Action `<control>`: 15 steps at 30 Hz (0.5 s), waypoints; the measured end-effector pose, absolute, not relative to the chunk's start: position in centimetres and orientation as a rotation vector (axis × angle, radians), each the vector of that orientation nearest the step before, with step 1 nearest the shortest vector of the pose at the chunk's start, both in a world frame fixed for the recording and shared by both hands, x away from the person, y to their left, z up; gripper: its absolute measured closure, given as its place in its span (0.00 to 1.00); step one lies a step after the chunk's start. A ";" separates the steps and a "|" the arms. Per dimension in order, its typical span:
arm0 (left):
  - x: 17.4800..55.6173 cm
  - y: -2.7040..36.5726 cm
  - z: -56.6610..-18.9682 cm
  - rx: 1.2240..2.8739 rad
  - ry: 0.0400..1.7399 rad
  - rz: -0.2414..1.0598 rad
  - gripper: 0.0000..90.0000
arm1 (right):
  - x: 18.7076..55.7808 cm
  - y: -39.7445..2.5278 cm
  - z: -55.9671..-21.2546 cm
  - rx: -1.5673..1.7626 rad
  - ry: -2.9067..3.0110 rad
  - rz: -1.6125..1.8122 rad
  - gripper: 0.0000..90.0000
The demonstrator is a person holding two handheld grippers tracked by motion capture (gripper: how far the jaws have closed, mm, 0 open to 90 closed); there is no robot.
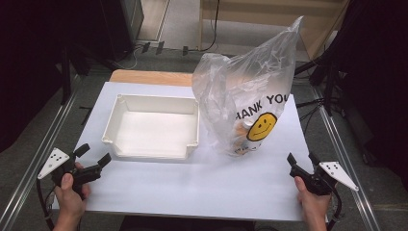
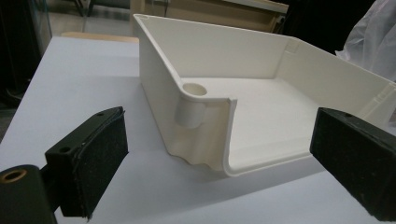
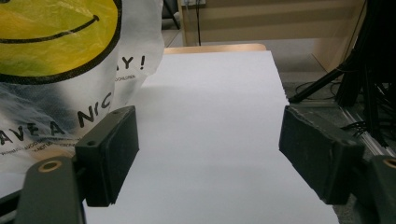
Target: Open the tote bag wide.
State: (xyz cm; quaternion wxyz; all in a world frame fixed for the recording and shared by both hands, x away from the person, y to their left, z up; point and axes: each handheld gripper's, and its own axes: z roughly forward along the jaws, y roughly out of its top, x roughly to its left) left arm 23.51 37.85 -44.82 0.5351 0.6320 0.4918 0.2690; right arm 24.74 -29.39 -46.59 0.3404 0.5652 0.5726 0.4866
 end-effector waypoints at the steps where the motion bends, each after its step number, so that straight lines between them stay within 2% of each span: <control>1: 23.5 37.8 -44.8 1.502 1.172 0.640 0.05 | 24.8 -29.2 -46.4 1.467 1.496 1.261 0.21; 15: 23.6 36.4 -44.3 1.499 1.164 0.633 0.05 | 26.2 -24.7 -43.2 1.375 1.562 1.350 0.18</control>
